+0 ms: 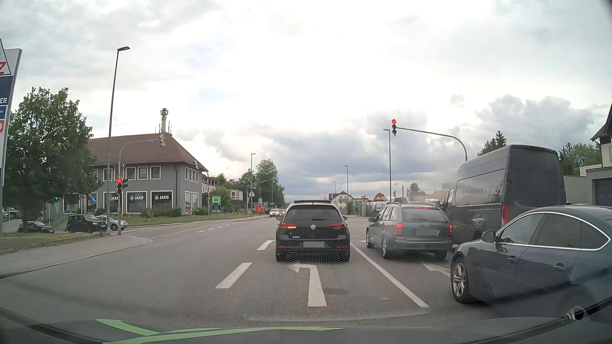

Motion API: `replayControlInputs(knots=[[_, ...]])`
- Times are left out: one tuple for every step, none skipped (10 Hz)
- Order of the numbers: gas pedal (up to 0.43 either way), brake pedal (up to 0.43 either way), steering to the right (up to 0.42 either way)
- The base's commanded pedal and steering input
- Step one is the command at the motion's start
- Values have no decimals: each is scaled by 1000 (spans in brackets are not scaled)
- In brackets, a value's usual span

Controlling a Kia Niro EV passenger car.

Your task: Follow the waypoints while adhering to traffic rules and regulations

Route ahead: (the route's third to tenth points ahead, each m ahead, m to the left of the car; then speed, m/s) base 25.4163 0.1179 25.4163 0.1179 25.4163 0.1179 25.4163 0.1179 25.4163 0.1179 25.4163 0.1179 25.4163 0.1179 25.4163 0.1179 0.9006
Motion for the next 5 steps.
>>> replayControlInputs(knots=[[0, 0, -5], [0, 0, -6], [0, 0, -6], [0, 0, -6], [0, 0, -6]])
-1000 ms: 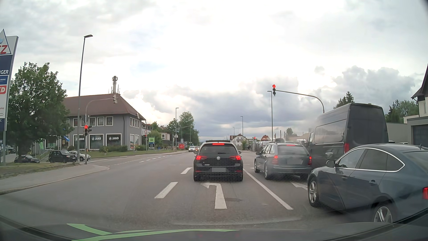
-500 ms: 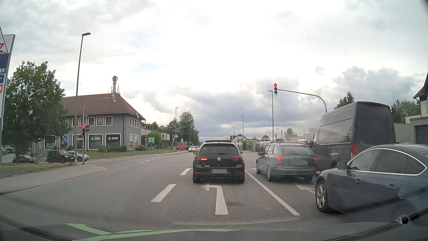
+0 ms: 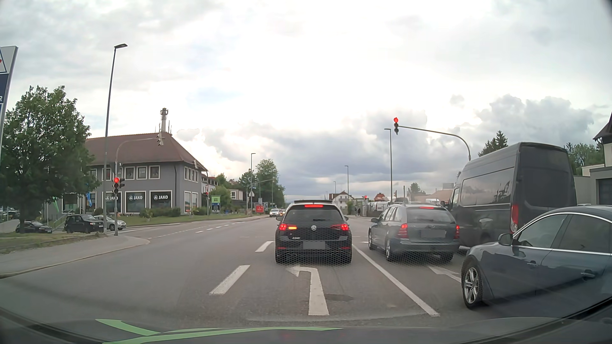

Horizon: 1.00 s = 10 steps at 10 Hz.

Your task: Follow the waypoints while adhering to traffic rules and regulations

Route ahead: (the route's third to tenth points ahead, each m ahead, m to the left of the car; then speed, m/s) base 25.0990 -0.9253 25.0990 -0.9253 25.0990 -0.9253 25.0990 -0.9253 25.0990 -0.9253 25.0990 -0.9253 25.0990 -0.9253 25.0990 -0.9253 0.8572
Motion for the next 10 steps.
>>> replayControlInputs(knots=[[0, 0, -6], [0, 0, -6], [0, 0, -6], [0, 12, -6], [0, 85, -6], [0, 110, -6], [0, 85, -6], [0, 0, -6], [0, 0, -6], [0, 0, -6]])
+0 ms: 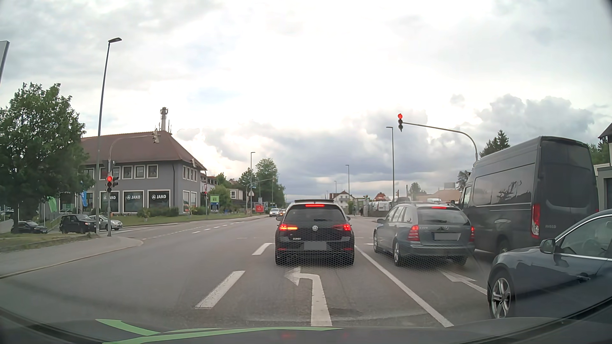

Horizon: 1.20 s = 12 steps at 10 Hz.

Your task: Follow the waypoints while adhering to traffic rules and regulations

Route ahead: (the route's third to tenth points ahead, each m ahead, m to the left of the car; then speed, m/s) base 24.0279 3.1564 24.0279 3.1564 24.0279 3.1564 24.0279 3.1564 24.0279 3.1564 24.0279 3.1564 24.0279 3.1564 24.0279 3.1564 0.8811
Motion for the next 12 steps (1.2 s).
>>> replayControlInputs(knots=[[0, 0, -6], [0, 0, -6], [0, 0, -6], [0, 0, -6], [0, 0, -6], [0, 0, -5], [0, 0, -6], [0, 0, -6], [0, 0, -5], [0, 0, -5], [0, 0, -4], [0, 0, -4]])
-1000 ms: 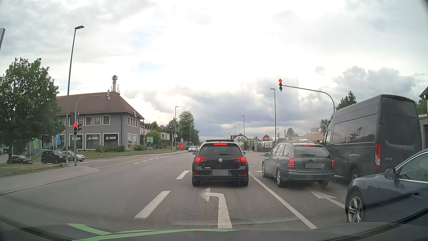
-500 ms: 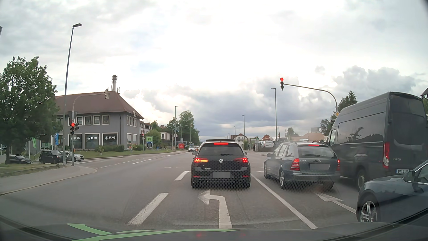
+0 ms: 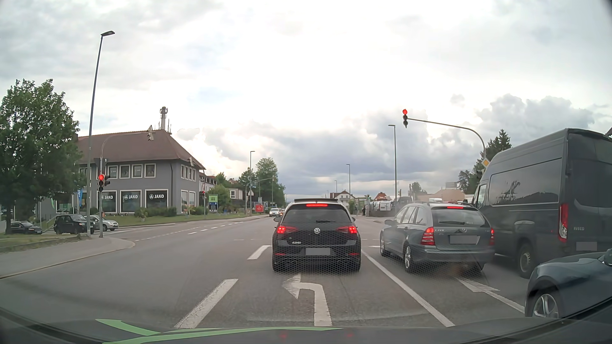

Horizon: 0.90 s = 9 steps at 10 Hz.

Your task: Follow the waypoints while adhering to traffic rules and regulations

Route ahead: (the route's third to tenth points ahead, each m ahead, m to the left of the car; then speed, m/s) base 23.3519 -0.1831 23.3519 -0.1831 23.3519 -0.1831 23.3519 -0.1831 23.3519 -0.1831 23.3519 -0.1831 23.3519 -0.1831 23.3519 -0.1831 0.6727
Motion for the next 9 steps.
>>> replayControlInputs(knots=[[0, 0, -4], [0, 0, -3], [0, 0, -3], [0, 0, -2], [0, 0, -2], [0, 0, -2], [0, 0, -2], [0, 0, -2], [0, 0, -2]])
